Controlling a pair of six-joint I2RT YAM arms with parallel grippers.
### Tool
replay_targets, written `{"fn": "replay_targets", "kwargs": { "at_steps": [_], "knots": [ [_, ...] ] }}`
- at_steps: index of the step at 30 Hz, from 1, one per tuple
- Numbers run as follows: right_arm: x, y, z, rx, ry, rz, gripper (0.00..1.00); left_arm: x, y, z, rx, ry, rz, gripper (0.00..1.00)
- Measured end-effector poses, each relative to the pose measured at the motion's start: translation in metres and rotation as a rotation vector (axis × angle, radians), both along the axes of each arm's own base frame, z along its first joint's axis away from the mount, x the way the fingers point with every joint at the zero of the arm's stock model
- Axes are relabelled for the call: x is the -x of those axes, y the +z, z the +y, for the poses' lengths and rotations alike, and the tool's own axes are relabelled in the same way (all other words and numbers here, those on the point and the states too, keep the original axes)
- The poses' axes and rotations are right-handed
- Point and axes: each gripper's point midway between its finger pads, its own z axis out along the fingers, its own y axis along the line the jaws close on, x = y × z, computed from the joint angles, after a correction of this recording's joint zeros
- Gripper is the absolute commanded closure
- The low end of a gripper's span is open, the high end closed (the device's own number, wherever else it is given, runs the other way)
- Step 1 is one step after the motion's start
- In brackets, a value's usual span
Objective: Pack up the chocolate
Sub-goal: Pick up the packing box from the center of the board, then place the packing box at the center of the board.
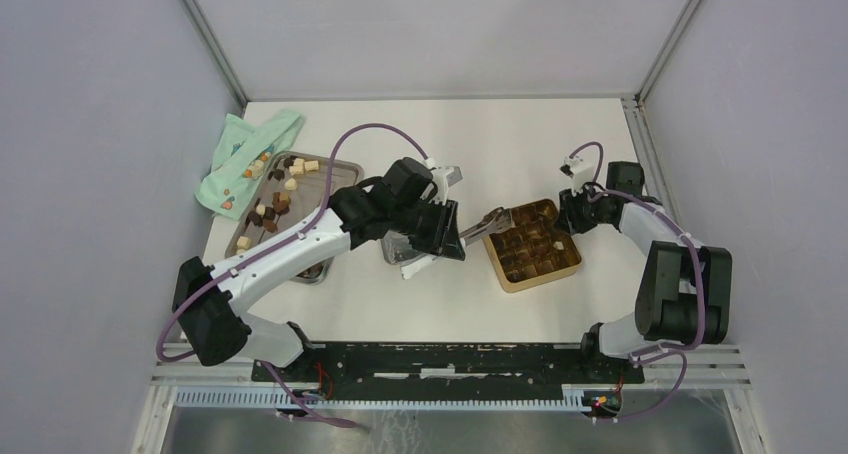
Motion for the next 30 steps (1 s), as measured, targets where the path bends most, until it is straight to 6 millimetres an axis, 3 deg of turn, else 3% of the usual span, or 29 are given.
{"fn": "replay_targets", "kwargs": {
  "at_steps": [6,13,24,30],
  "knots": [
    [-0.006,0.001,-0.002,0.013,-0.028,-0.012,0.93,0.0,0.0,0.0,0.0,0.002,-0.003,0.98],
    [-0.012,0.006,-0.006,0.031,-0.05,-0.049,1.0,-0.001,0.005,0.001,0.008,0.008,-0.02,0.98],
    [-0.026,0.071,-0.004,0.033,-0.046,-0.271,1.0,-0.001,0.026,-0.004,0.072,0.005,-0.089,0.98],
    [-0.03,0.105,0.004,0.019,0.007,-0.387,1.0,0.004,0.028,-0.007,0.079,-0.012,-0.095,0.98]
  ]
}}
